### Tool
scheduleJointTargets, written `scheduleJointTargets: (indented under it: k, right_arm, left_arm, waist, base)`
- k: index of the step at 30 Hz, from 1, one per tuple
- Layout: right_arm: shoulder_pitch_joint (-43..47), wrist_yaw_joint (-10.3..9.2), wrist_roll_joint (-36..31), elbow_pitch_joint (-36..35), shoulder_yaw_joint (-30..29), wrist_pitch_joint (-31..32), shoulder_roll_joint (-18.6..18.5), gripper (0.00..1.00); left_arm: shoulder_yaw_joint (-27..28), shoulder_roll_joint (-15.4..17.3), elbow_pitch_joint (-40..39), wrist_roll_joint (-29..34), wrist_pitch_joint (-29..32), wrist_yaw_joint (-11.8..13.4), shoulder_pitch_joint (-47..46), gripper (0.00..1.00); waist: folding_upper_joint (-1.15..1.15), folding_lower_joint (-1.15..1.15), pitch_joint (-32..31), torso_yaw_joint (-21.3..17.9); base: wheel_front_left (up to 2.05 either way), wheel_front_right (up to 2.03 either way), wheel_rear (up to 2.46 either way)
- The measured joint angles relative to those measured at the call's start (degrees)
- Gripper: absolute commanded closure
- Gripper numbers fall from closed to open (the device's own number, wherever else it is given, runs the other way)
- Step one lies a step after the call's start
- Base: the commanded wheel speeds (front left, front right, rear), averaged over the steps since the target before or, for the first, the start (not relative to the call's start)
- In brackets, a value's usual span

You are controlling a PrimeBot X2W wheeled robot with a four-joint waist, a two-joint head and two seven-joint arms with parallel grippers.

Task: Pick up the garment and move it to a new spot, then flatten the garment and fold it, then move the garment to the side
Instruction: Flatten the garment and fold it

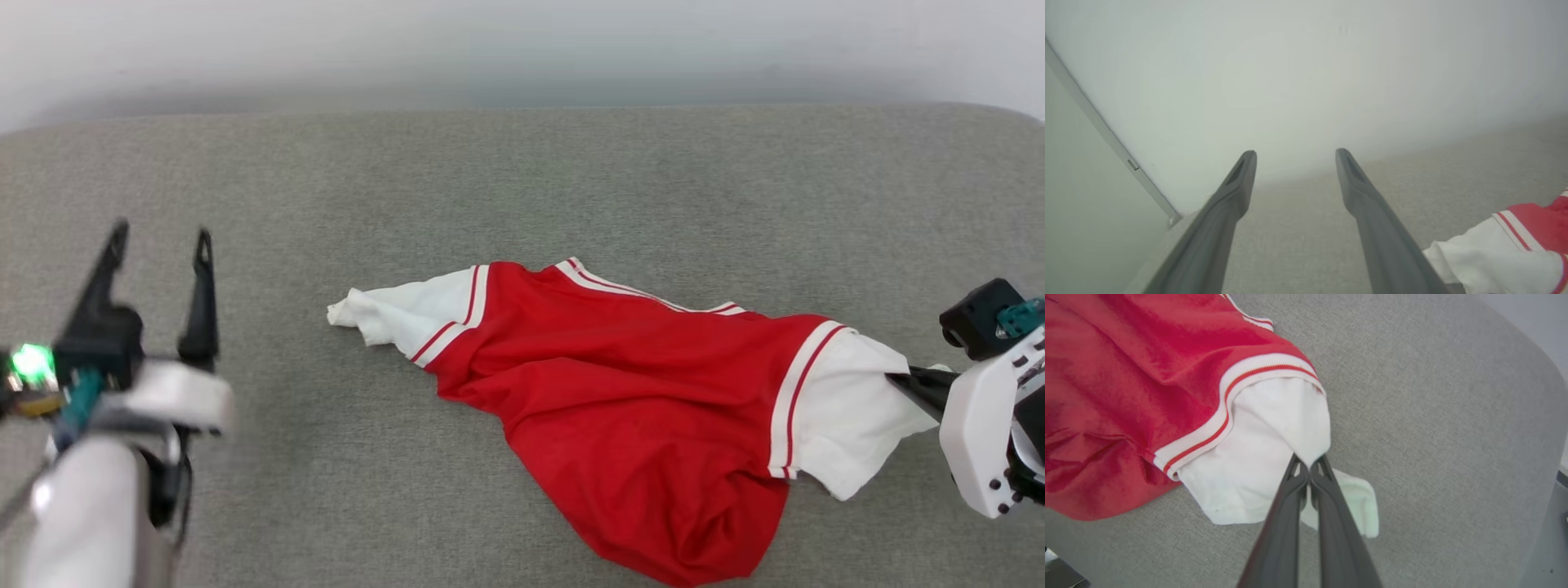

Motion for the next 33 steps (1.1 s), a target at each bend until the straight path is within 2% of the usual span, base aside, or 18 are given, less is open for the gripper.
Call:
scheduleJointTargets:
  k: [5,8,9,15,19,22,26,33]
  right_arm:
    - [2.91,0.01,-2.45,-3.70,-2.86,-0.87,0.47,1.00]
    - [3.85,0.01,-4.05,-5.49,-3.99,-0.52,1.71,1.00]
    - [4.02,0.00,-4.56,-5.97,-4.26,-0.29,2.20,1.00]
    - [4.01,0.01,-6.66,-8.15,-5.30,0.41,4.39,1.00]
    - [3.60,0.01,-7.65,-8.93,-5.59,0.38,5.39,1.00]
    - [2.77,0.01,-7.98,-9.18,-5.50,0.32,5.89,1.00]
    - [1.63,0.01,-8.54,-9.36,-5.16,0.05,6.19,1.00]
    - [-0.56,0.00,-8.79,-9.18,-3.87,-0.40,6.42,1.00]
  left_arm:
    - [-3.55,7.57,2.37,0.58,8.20,-3.38,-10.11,0.00]
    - [-8.04,11.68,3.44,-1.03,15.73,-4.09,-15.97,0.00]
    - [-11.03,13.34,3.65,-2.46,18.51,-4.14,-17.80,0.00]
    - [-30.41,23.60,3.41,-21.75,38.35,-4.21,-26.90,0.00]
    - [-40.62,29.60,1.24,-32.77,48.91,-4.21,-33.14,0.00]
    - [-47.42,32.34,0.32,-39.38,56.12,-4.21,-36.74,0.00]
    - [-54.89,34.73,-0.74,-45.11,62.96,-4.21,-41.17,0.00]
    - [-66.29,36.44,-1.27,-50.63,67.97,-4.21,-45.34,0.00]
  waist:
    - [0.00,0.00,-0.03,-1.57]
    - [0.00,0.00,0.62,-2.51]
    - [0.00,0.00,0.88,-2.83]
    - [0.00,0.00,2.88,-4.39]
    - [0.00,0.00,4.66,-5.27]
    - [0.00,0.00,6.05,-6.02]
    - [0.00,0.00,7.92,-7.09]
    - [0.00,0.00,10.83,-8.72]
  base:
    - [0.00,0.00,0.00]
    - [0.00,0.00,0.00]
    - [0.00,0.00,0.00]
    - [0.00,0.00,0.00]
    - [0.00,0.00,0.00]
    - [0.00,0.00,0.00]
    - [0.00,0.00,0.00]
    - [0.00,0.00,0.00]
